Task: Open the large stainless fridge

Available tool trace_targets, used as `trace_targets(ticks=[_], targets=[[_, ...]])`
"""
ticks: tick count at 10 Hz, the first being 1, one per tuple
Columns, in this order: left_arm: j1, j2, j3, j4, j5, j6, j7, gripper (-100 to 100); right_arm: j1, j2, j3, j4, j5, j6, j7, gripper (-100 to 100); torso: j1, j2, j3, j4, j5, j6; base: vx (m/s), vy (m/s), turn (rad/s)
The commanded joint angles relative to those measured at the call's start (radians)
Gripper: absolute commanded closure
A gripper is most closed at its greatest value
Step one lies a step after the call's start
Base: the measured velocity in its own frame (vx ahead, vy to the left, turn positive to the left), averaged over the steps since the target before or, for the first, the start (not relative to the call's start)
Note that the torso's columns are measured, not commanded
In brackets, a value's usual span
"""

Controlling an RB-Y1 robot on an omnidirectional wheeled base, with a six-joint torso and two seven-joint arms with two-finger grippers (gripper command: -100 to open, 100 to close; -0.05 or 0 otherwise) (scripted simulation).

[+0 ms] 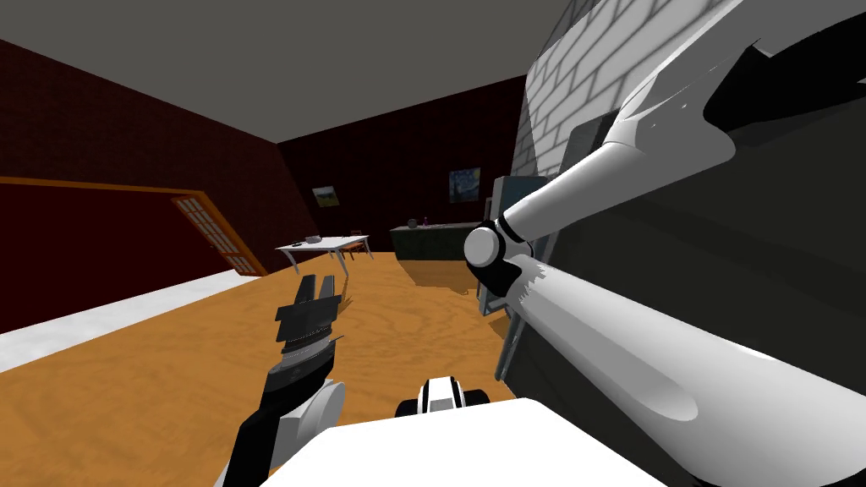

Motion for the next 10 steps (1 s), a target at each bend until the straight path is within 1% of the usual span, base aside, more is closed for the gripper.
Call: trace_targets(ticks=[1, 2, 3, 4, 5, 6, 7, 8, 9, 10], targets=[[0.0, 0.0, 0.0, 0.0, 0.0, 0.0, 0.0, 0, -0.001, -0.003, 0.002, 0.006, 0.002, 0.075, -0.082, 100, 0.002, -0.003, -0.002, -0.001, 0.001, 0.0, -0.008, -0.005, -0.001], [0.0, 0.0, 0.0, 0.0, 0.0, 0.0, 0.0, 0, -0.001, -0.003, 0.002, 0.006, 0.002, 0.075, -0.112, 100, 0.002, -0.005, -0.003, -0.002, 0.001, 0.0, 0.0, 0.0, 0.0], [0.0, 0.0, 0.0, 0.0, 0.0, 0.0, 0.0, 0, -0.051, 0.016, -0.021, -0.007, 0.036, 0.043, -0.04, 100, 0.002, -0.005, -0.004, -0.002, 0.001, 0.0, -0.068, 0.016, 0.264], [0.0, 0.0, 0.0, 0.0, 0.0, 0.0, 0.0, 0, -0.061, 0.016, -0.021, -0.007, 0.036, 0.043, -0.022, 100, 0.003, -0.001, -0.001, -0.001, 0.001, -0.001, -0.094, 0.025, 0.167], [0.0, 0.0, 0.0, 0.0, 0.0, 0.0, 0.0, 0, -0.101, 0.036, -0.043, -0.02, 0.071, 0.015, 0.009, 100, 0.002, 0.001, 0.0, 0.0, 0.001, 0.0, -0.13, 0.026, 0.281], [0.0, 0.0, 0.0, 0.0, 0.0, 0.0, 0.0, 0, -0.12, 0.036, -0.043, -0.02, 0.071, 0.015, 0.035, 100, 0.001, 0.002, 0.001, 0.0, 0.0, 0.0, -0.126, 0.026, 0.156], [0.0, 0.0, 0.0, 0.0, 0.0, 0.0, 0.0, 0, -0.12, 0.036, -0.043, -0.02, 0.071, 0.015, 0.053, 100, 0.0, 0.0, 0.0, 0.0, 0.0, 0.001, -0.056, 0.01, -0.029], [0.0, 0.0, 0.0, 0.0, 0.0, 0.0, 0.0, 0, -0.165, 0.056, -0.065, -0.034, 0.107, -0.014, 0.086, 100, -0.002, -0.005, -0.003, -0.001, -0.001, 0.001, -0.076, 0.018, 0.261], [0.0, 0.0, 0.0, 0.0, 0.0, 0.0, 0.0, 0, -0.18, 0.056, -0.065, -0.034, 0.107, -0.014, 0.116, 100, 0.0, -0.005, -0.004, -0.002, 0.0, -0.001, -0.078, 0.021, 0.17], [0.0, 0.0, 0.0, 0.0, 0.0, 0.0, 0.0, 0, -0.18, 0.056, -0.065, -0.034, 0.107, -0.014, 0.125, 100, 0.0, -0.005, -0.003, -0.002, 0.0, 0.0, -0.037, 0.008, -0.02]])
